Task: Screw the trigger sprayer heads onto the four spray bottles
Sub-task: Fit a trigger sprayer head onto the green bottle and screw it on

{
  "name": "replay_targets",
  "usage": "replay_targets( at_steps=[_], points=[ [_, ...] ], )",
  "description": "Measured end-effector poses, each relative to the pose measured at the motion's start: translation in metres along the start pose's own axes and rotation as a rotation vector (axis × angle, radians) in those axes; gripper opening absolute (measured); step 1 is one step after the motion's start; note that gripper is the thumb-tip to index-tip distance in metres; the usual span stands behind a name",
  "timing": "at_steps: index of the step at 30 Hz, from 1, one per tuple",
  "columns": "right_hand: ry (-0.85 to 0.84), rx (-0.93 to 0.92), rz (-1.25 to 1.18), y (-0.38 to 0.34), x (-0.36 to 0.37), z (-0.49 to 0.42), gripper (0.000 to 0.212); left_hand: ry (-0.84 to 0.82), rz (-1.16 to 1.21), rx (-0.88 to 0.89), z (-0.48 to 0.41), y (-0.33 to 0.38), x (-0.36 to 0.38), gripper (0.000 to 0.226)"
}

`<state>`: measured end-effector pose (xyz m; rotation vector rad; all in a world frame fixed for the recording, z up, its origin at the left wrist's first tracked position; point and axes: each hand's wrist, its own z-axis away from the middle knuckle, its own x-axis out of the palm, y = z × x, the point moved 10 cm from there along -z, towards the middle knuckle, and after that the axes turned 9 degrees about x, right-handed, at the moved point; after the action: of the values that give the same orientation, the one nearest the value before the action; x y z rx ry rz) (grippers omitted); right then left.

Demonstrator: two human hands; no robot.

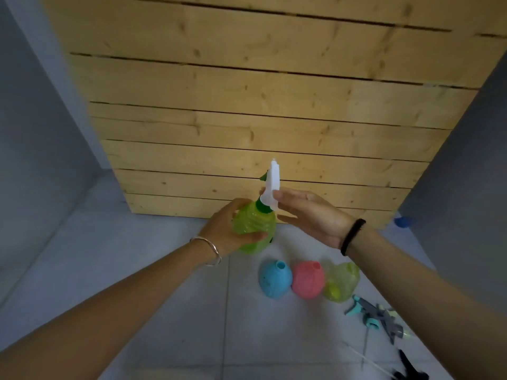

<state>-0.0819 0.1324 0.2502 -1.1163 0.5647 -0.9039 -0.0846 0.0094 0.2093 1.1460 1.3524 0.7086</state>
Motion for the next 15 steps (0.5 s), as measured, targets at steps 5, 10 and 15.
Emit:
replay_targets(
  at_steps=[5, 10, 15],
  points=[
    [0.179, 0.104, -0.061, 0.052, -0.010, -0.045, 0.037, -0.083, 0.123, -0.068, 0.000, -0.047, 0.019, 0.054],
    [0.163, 0.187, -0.074, 0.101, 0.001, -0.075, 0.037, -0.078, 0.402, -0.374, 0.004, -0.101, 0.026, 0.028],
    [0.147, 0.265, -0.030, 0.154, 0.011, -0.088, 0.031, -0.069, 0.352, -0.475, 0.015, -0.152, 0.040, 0.041]
  ],
)
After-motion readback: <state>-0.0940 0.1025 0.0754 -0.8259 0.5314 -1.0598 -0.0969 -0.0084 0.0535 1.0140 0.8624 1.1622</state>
